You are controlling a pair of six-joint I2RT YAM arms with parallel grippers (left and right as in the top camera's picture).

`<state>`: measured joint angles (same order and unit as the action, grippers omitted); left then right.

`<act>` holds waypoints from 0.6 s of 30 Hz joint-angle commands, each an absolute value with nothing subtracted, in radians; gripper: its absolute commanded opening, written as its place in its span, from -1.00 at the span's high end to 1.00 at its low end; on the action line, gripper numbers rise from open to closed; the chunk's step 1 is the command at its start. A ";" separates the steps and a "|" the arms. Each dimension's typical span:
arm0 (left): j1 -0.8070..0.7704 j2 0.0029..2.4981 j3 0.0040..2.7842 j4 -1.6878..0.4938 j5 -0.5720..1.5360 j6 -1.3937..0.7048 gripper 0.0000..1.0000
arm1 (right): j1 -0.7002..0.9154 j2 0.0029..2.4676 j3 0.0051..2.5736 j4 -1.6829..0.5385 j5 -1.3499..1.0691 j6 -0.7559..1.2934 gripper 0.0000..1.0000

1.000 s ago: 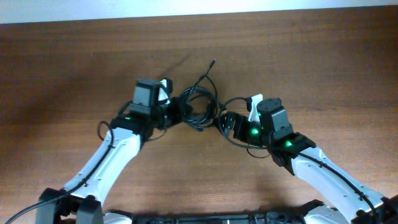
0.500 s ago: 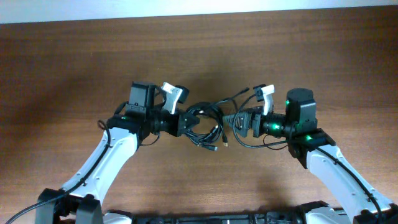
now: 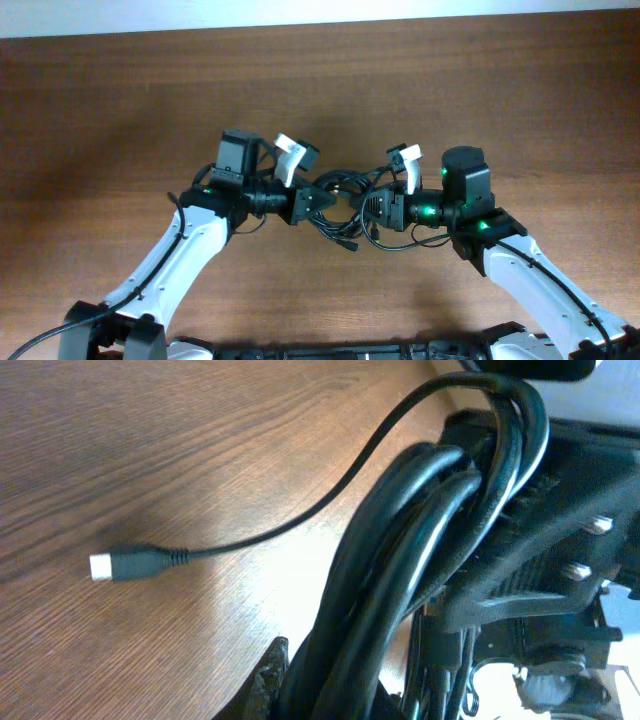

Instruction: Untangle cables

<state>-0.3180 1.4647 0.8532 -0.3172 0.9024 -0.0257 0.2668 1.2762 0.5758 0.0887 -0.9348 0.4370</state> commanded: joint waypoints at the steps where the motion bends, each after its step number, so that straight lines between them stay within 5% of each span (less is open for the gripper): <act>1: -0.367 1.467 0.853 -0.303 0.965 -0.007 0.90 | 0.270 1.265 0.577 0.094 -0.923 0.427 0.86; 6: -0.360 1.467 0.881 -0.295 0.936 -0.086 0.82 | 0.268 1.265 0.577 0.105 -0.849 0.566 0.92; 10: -0.360 1.467 0.923 -0.296 0.936 -0.121 -0.20 | 0.268 1.265 0.577 0.199 -0.826 0.687 0.92; 14: -0.359 1.467 0.955 -0.295 0.935 -0.171 -0.98 | 0.268 1.265 0.577 0.224 -0.798 0.775 0.92; 18: -0.359 1.467 0.977 -0.296 0.877 -0.268 -0.98 | 0.268 1.265 0.577 0.225 -0.763 0.803 0.92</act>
<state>-0.3553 1.4647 0.9447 -0.2939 0.9047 -0.1696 0.2676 1.2736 0.5720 0.2134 -0.8246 0.7494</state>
